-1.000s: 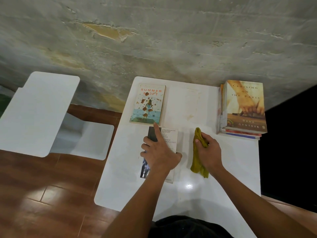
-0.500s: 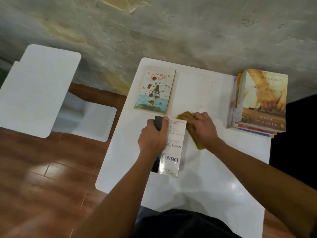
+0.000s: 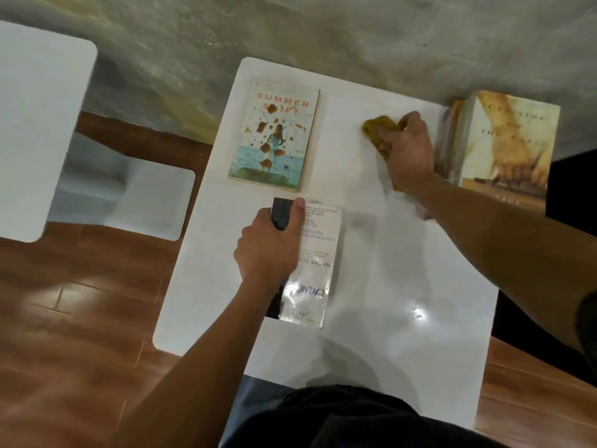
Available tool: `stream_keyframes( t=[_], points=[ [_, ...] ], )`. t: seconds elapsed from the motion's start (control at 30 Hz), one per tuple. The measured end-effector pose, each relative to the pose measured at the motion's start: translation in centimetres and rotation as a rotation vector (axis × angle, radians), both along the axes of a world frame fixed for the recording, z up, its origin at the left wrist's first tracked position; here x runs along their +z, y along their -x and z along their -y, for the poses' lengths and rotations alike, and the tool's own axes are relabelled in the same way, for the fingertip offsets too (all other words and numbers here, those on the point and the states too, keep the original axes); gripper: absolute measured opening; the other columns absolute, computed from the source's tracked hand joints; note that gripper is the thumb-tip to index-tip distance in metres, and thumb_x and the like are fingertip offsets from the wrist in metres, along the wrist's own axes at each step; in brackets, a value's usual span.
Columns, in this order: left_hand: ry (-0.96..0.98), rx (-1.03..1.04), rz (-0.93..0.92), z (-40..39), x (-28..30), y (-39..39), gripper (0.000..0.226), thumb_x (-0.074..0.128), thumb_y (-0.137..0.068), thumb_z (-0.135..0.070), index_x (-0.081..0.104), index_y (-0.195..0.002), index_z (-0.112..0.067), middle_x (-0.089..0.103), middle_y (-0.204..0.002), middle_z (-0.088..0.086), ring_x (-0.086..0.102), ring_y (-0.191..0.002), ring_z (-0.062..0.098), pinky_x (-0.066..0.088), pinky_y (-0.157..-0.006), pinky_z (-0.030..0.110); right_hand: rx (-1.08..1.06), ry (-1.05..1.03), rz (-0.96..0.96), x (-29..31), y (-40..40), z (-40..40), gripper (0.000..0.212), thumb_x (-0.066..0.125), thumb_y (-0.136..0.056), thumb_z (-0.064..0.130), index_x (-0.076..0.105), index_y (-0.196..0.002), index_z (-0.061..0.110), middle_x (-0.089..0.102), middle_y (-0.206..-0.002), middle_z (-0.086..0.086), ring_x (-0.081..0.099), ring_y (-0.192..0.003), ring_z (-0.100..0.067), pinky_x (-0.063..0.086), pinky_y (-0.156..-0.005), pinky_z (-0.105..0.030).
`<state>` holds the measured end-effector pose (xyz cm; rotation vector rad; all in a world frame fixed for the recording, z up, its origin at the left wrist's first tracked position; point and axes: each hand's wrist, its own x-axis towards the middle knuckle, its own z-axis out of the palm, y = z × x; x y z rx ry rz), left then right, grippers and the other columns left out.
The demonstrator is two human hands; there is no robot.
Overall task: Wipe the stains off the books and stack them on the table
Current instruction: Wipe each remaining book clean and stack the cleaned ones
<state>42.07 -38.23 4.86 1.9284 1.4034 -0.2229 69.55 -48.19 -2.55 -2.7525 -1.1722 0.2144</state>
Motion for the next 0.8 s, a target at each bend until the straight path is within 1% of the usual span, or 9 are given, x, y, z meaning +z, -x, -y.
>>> stream_keyframes(
  t=[0.03,0.1,0.17,0.3,0.43,0.5,0.57,0.67,0.8],
  points=[
    [0.001,-0.001,0.001,0.0,0.0,-0.1,0.064,0.031,-0.087,-0.083,0.056,-0.098,-0.026,0.06,-0.082,-0.008,0.06,-0.078,0.016,0.05,-0.08,0.04,0.001,0.022,-0.018,0.4,-0.8,-0.2,0.041,0.052,-0.093,0.013,0.063,-0.129,0.029,0.05,-0.124,-0.02,0.05,-0.111,-0.039,0.044,-0.094,-0.045],
    [0.0,-0.002,0.006,0.0,0.1,-0.2,0.061,0.033,-0.089,-0.081,0.056,-0.099,-0.026,0.057,-0.081,-0.01,0.055,-0.074,0.012,0.044,-0.076,0.037,-0.089,0.061,0.006,0.7,-2.6,-0.8,0.043,0.044,-0.098,0.009,0.058,-0.137,0.019,0.046,-0.129,-0.026,0.047,-0.116,-0.042,0.041,-0.098,-0.045],
    [0.0,-0.005,0.014,-0.1,-0.1,-0.2,0.059,0.033,-0.089,-0.079,0.056,-0.099,-0.026,0.056,-0.08,-0.012,0.051,-0.07,0.007,0.04,-0.074,0.034,-0.191,0.097,0.03,0.5,-4.1,-1.5,0.036,0.04,-0.103,0.013,0.059,-0.134,0.012,0.046,-0.132,-0.027,0.047,-0.119,-0.042,0.04,-0.1,-0.042],
    [-0.002,-0.005,0.027,0.1,-0.4,0.1,0.059,0.034,-0.089,-0.079,0.057,-0.098,-0.025,0.059,-0.081,-0.011,0.058,-0.075,0.012,0.044,-0.073,0.035,-0.227,0.08,-0.058,0.3,-5.0,-2.7,0.028,0.04,-0.104,0.016,0.061,-0.12,0.007,0.052,-0.128,-0.022,0.05,-0.117,-0.035,0.037,-0.093,-0.032],
    [-0.008,-0.009,0.023,0.2,-0.4,0.3,0.059,0.032,-0.089,-0.081,0.056,-0.096,-0.027,0.061,-0.081,-0.011,0.06,-0.076,0.014,0.049,-0.076,0.038,-0.236,0.023,-0.075,-0.5,-4.6,-4.0,0.03,0.041,-0.102,0.017,0.062,-0.124,0.012,0.05,-0.136,-0.018,0.049,-0.124,-0.035,0.039,-0.108,-0.035],
    [-0.011,-0.014,0.019,0.1,-0.4,0.1,0.059,0.031,-0.088,-0.081,0.056,-0.095,-0.028,0.061,-0.081,-0.011,0.06,-0.077,0.015,0.049,-0.076,0.038,-0.183,0.052,-0.086,0.0,-3.7,-4.8,0.033,0.043,-0.102,0.017,0.058,-0.132,0.014,0.045,-0.14,-0.018,0.045,-0.127,-0.037,0.04,-0.107,-0.04],
    [-0.018,-0.02,0.008,0.1,-0.4,-0.1,0.061,0.03,-0.088,-0.082,0.056,-0.096,-0.027,0.061,-0.081,-0.011,0.06,-0.077,0.015,0.049,-0.075,0.037,-0.103,0.089,-0.096,0.2,-2.5,-5.3,0.037,0.048,-0.1,0.015,0.055,-0.136,0.02,0.042,-0.136,-0.016,0.044,-0.123,-0.037,0.044,-0.098,-0.041],
    [-0.023,-0.021,-0.006,0.0,-0.3,-0.2,0.062,0.03,-0.087,-0.082,0.056,-0.096,-0.026,0.061,-0.081,-0.01,0.06,-0.076,0.015,0.049,-0.073,0.037,0.035,0.132,-0.118,-0.3,0.6,-5.5,0.049,0.057,-0.093,0.009,0.051,-0.138,0.029,0.043,-0.126,-0.014,0.045,-0.114,-0.033,0.047,-0.085,-0.039],
    [-0.021,-0.015,0.005,-0.1,-0.3,0.2,0.061,0.031,-0.087,-0.083,0.056,-0.095,-0.027,0.062,-0.08,-0.01,0.061,-0.074,0.014,0.052,-0.074,0.038,0.249,0.133,-0.176,-0.1,5.6,-3.5,0.067,0.062,-0.086,0.001,0.049,-0.143,0.033,0.046,-0.121,-0.011,0.045,-0.107,-0.032,0.044,-0.081,-0.037]
  ],
)
